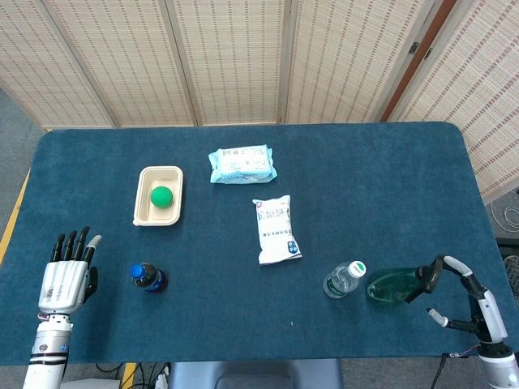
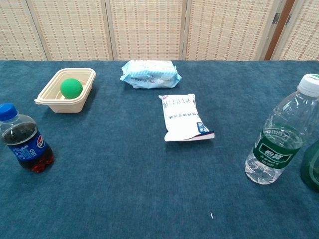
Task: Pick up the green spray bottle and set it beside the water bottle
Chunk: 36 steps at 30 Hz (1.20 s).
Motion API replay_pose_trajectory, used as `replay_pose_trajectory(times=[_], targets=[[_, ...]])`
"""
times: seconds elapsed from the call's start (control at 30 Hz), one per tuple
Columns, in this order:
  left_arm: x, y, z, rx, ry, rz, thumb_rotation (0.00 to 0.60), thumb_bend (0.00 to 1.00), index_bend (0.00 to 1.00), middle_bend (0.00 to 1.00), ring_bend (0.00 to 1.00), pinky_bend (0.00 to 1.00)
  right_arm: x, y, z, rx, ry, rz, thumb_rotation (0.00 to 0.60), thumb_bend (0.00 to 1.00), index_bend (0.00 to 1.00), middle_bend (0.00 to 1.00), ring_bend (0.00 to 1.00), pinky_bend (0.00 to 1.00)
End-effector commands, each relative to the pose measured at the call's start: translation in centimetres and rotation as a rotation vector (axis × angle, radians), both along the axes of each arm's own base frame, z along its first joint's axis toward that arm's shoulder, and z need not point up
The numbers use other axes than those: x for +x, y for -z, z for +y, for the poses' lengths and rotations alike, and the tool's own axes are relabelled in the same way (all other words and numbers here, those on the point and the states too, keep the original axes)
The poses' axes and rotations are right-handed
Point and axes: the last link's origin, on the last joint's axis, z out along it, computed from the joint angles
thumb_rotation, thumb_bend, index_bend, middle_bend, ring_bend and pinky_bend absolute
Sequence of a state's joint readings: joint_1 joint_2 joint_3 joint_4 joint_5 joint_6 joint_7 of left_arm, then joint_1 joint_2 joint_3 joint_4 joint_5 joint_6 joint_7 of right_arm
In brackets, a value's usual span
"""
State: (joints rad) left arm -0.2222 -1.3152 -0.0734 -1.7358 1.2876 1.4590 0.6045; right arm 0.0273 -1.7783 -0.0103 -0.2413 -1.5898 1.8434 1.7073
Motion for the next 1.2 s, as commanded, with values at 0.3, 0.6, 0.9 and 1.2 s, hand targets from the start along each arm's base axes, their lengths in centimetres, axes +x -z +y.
replay_pose_trajectory(times=[0.3, 0.6, 0.9, 1.2], targets=[[0.2, -0.9, -0.1, 0.004, 0.045, -0.033, 0.600, 0.61, 0.14, 0.05, 0.00, 0.00, -0.6, -1.8, 1.4, -0.001, 0.027, 0.131, 0.600, 0.08, 0.18, 0.18, 0.10, 0.21], [-0.6, -1.9, -0.6, 0.014, 0.071, -0.070, 0.600, 0.61, 0.14, 0.05, 0.00, 0.00, -1.0, -4.0, 2.5, -0.013, 0.095, 0.274, 0.600, 0.08, 0.18, 0.16, 0.09, 0.20], [-2.1, -1.8, -0.4, 0.001, 0.073, -0.105, 0.600, 0.61, 0.14, 0.05, 0.00, 0.00, -1.0, -5.4, 2.5, 0.019, 0.200, 0.454, 0.600, 0.08, 0.18, 0.16, 0.09, 0.20], [-2.9, -2.2, -0.6, 0.003, 0.083, -0.113, 0.600, 0.61, 0.14, 0.05, 0.00, 0.00, -1.3, -6.3, 1.3, 0.047, 0.294, 0.600, 0.600, 0.09, 0.18, 0.16, 0.09, 0.20]])
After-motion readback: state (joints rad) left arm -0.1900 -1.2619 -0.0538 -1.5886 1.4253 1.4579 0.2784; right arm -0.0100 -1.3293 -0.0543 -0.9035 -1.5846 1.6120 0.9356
